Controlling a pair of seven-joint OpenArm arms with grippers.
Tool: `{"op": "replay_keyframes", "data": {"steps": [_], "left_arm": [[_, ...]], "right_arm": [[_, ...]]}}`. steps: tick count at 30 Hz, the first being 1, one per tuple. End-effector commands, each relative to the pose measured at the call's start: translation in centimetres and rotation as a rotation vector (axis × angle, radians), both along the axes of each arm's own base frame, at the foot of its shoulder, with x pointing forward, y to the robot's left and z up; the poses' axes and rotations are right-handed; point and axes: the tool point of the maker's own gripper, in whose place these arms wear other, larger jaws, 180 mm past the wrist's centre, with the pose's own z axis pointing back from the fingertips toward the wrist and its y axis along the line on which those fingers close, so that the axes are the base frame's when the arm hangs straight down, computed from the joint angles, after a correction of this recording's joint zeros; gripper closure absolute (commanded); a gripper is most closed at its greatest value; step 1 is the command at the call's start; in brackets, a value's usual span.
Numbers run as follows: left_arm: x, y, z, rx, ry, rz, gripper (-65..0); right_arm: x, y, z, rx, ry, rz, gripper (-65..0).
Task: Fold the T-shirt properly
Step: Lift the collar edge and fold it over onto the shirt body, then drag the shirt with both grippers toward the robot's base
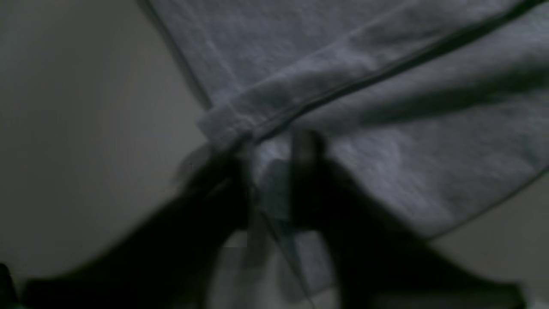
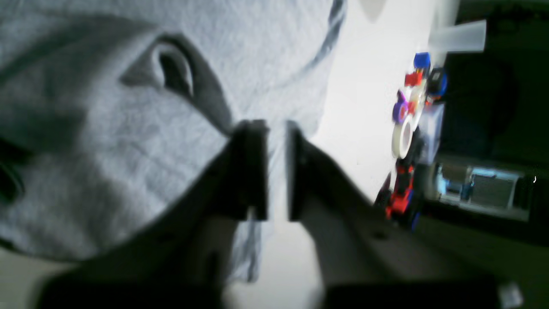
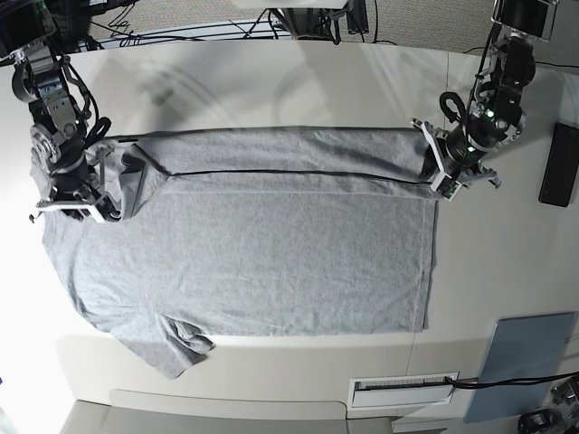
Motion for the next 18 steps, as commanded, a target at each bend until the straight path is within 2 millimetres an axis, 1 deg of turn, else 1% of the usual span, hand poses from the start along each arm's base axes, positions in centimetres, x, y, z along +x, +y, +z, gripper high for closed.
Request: {"op": "replay_keyframes", "data": {"steps": [1, 4, 7, 10, 13, 15, 18], "left_arm": [[0.4, 0.4, 0.9, 0.004, -0.03, 0.001, -0.3], [-0.5, 0.1, 0.2, -0.008, -0.009, 0.007, 0.0], [-0.1, -0.1, 0.2, -0.047, -0.024, 0.087, 0.0], [0.7, -0.2, 0.6, -0.109, -0.05, 0.183, 0.0], [0.9, -0.3, 0.8, -0.173, -0.06, 0.252, 0.0], [0.6, -0.8, 0.6, -0.222, -0.047, 0.263, 0.0], [-0.5, -1.7, -0.4, -0.243, -0.009, 0.239, 0.0]], "right_arm": [[0.4, -1.1, 1.6, -0.017, -0.053, -0.029, 0.0], [-0.5, -2.4, 1.5, 0.051, -0.087, -0.12, 0.0], [-1.3, -3.3, 0.7, 0.188, -0.102, -0.203, 0.0], [-2.0, -4.0, -1.1, 0.303, -0.079, -0.251, 0.0], [-2.6, -4.3, -3.3, 0.365, -0.027, -0.288, 0.0], [-3.0, -4.4, -4.7, 0.393, 0.007, -0.309, 0.0], [-3.7, -4.9, -6.0, 0.42, 0.039, -0.342, 0.0]]}}
